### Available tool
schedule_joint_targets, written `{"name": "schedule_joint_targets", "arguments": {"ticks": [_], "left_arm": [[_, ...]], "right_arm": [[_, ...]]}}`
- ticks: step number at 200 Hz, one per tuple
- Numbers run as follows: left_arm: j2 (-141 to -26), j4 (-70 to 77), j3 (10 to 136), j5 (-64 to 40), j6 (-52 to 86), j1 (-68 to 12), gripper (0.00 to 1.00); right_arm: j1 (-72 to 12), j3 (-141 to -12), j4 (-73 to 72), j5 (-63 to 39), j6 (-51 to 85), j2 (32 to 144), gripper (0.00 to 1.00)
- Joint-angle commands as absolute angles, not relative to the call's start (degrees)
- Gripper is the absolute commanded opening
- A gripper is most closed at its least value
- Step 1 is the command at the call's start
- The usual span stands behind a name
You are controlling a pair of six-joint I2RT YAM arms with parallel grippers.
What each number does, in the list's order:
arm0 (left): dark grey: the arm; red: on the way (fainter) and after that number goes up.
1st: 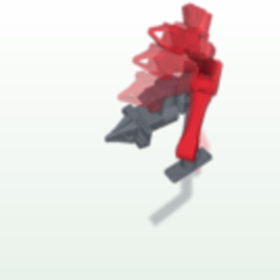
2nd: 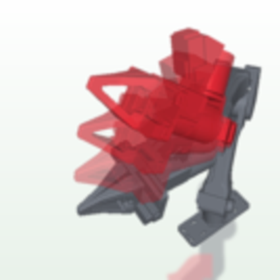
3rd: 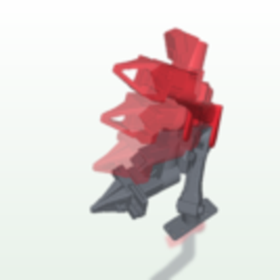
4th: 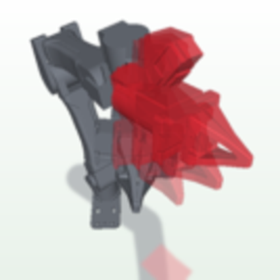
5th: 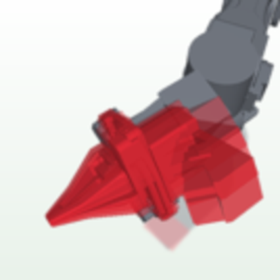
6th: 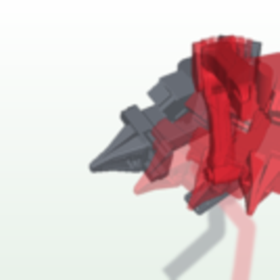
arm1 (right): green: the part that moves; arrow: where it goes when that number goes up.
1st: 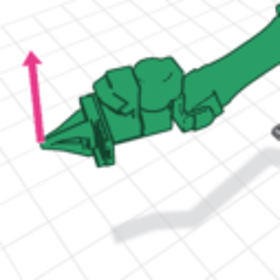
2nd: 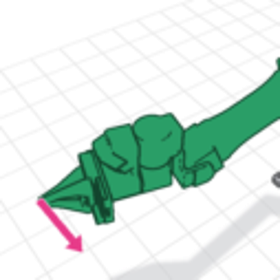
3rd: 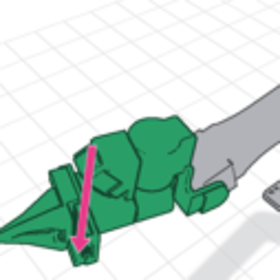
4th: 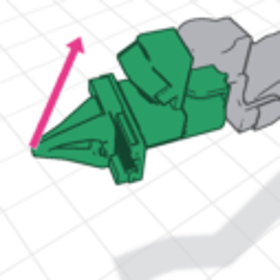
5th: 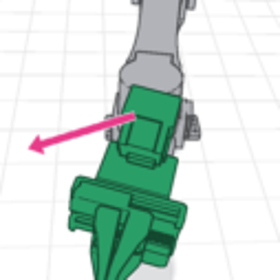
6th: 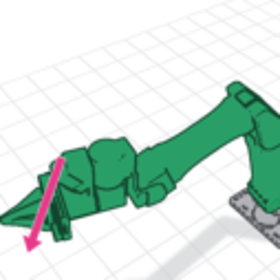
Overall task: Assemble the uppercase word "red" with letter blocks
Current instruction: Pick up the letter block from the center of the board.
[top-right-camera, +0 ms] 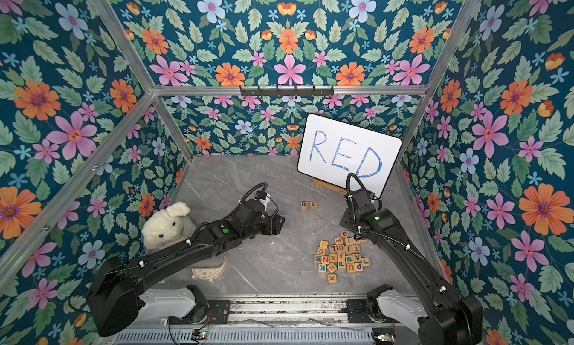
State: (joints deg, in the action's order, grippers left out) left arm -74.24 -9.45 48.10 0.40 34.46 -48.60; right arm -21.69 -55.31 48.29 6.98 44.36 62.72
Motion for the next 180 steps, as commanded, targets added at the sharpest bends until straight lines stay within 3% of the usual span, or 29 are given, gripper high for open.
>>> {"name": "schedule_joint_targets", "arguments": {"ticks": [1,36,71,127,180], "left_arm": [[-75.74,-4.70,47.72,-5.88,36.95,-48.60,0.77],[-78.76,-3.87,47.13,-7.75,37.88,-48.71,0.76],[-81.45,-3.24,48.05,-12.82,36.86,-48.78,0.75],[-83.85,-3.79,48.68,-9.90,37.74,-48.95,0.76],[-84.73,-3.53,48.96,-9.76,39.27,-49.04,0.74]], "right_arm": [[-21.79,-54.62,50.24,1.15,42.61,62.63,0.57],[-21.80,-52.05,47.03,-6.54,43.46,61.40,0.57],[-21.79,-51.59,47.94,-4.70,43.71,61.65,0.56],[-21.80,-55.28,49.04,-5.18,42.13,68.93,0.56],[-21.75,-51.03,48.75,-4.26,46.49,66.81,0.56]]}}
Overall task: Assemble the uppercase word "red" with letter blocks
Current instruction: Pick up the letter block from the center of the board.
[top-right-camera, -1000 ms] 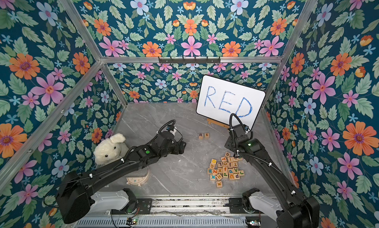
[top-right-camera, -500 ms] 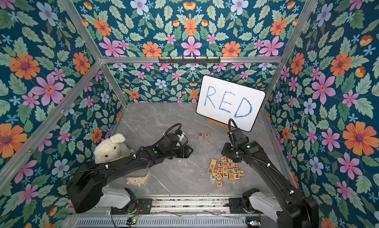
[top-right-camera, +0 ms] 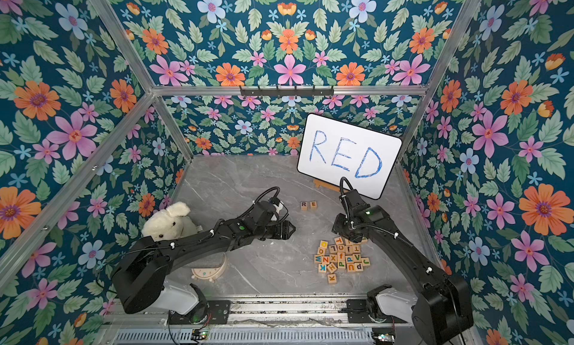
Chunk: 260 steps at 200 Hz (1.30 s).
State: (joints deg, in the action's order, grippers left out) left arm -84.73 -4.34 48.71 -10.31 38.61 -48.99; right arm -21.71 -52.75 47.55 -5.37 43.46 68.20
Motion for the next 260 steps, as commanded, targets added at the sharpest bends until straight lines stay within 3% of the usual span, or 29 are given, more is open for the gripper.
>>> {"name": "schedule_joint_targets", "arguments": {"ticks": [1,59,113,198,232,260], "left_arm": [[-84.73,-3.52,48.96,-9.76,39.28,-49.04,0.74],[-84.95,0.51,48.96,-11.19,41.98,-49.22,0.71],[-83.23,0.38,47.06,-8.20,43.54,-49.22,0.71],[-80.80,1.36,45.88,-7.36,42.53,-49.23,0.73],[-80.47,2.20,45.19,-7.47,42.76,-49.22,0.73],[-79.89,2.53,44.78,-8.41,42.65,-49.24,0.70]], "right_arm": [[-21.77,-50.96,48.77,-4.19,46.62,66.71,0.56],[-21.77,-49.47,53.66,2.27,52.04,63.39,0.55],[-21.42,-53.62,62.26,13.09,57.63,68.41,0.56],[-1.55,-51.05,44.78,-3.06,41.07,71.29,0.57],[-0.46,-51.21,39.12,-6.62,36.66,75.43,0.57],[-0.52,-55.85,44.08,-4.03,32.48,82.00,0.57]]}}
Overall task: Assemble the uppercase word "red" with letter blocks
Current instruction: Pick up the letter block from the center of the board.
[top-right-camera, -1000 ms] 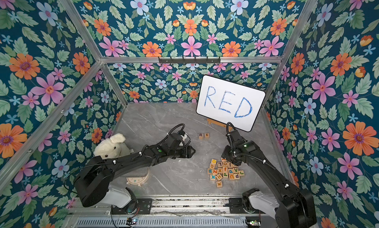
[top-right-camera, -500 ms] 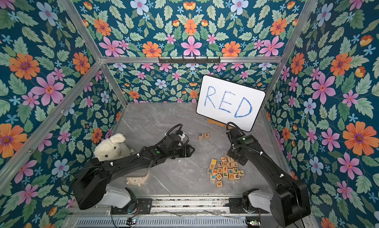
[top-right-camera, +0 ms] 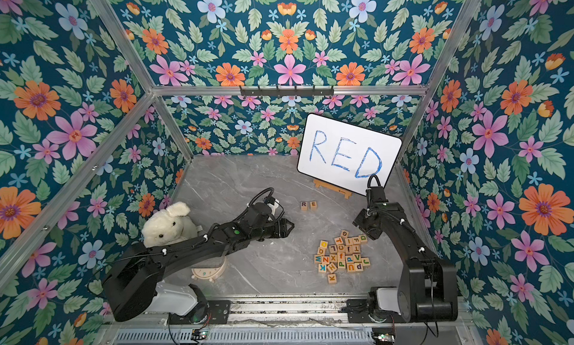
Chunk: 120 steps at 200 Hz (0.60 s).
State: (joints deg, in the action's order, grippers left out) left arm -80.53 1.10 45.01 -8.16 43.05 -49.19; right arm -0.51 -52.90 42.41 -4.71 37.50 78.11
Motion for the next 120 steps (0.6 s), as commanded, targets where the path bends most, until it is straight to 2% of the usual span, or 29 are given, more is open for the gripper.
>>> {"name": "schedule_joint_targets", "arguments": {"ticks": [1,120], "left_arm": [[-79.85,2.54,44.76,-8.38,42.68,-49.23,0.70],[-79.89,2.91,44.48,-8.62,42.58,-49.22,0.71]], "right_arm": [[-0.53,-55.87,44.19,-3.99,32.37,82.18,0.57],[-0.52,-53.70,45.54,1.67,31.12,90.29,0.54]]}}
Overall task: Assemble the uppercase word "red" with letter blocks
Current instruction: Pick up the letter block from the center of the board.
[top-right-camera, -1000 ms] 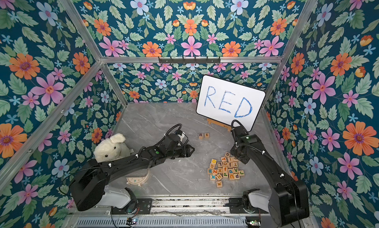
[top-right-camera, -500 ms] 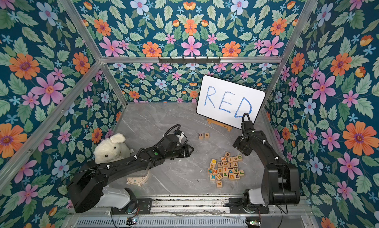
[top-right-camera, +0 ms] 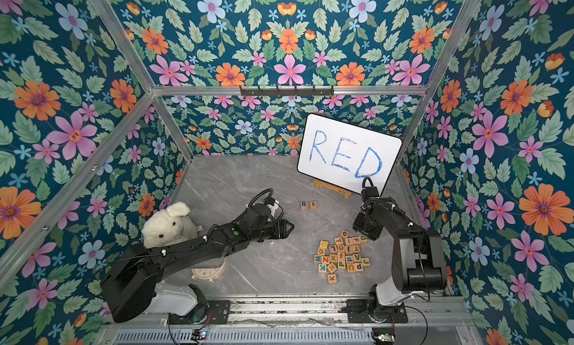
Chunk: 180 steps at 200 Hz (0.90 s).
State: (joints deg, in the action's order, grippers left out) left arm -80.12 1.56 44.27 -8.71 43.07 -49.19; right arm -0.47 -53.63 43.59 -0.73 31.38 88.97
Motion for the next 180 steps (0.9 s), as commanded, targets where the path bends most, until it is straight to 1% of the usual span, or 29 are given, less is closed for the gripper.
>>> {"name": "schedule_joint_targets", "arguments": {"ticks": [1,35,112,180], "left_arm": [[-79.89,2.91,44.48,-8.62,42.65,-49.22,0.72],[-80.04,3.08,44.30,-8.44,42.84,-49.22,0.72],[-80.95,2.29,45.01,-8.54,42.94,-49.23,0.72],[-80.86,2.29,45.00,-8.35,42.99,-49.22,0.71]], "right_arm": [[-0.48,-53.70,45.58,1.67,31.12,90.32,0.54],[-1.08,-53.49,44.47,1.51,30.63,90.87,0.53],[-4.25,-54.02,44.47,4.73,29.62,92.08,0.52],[-5.60,-53.00,43.51,3.08,30.32,92.20,0.51]]}}
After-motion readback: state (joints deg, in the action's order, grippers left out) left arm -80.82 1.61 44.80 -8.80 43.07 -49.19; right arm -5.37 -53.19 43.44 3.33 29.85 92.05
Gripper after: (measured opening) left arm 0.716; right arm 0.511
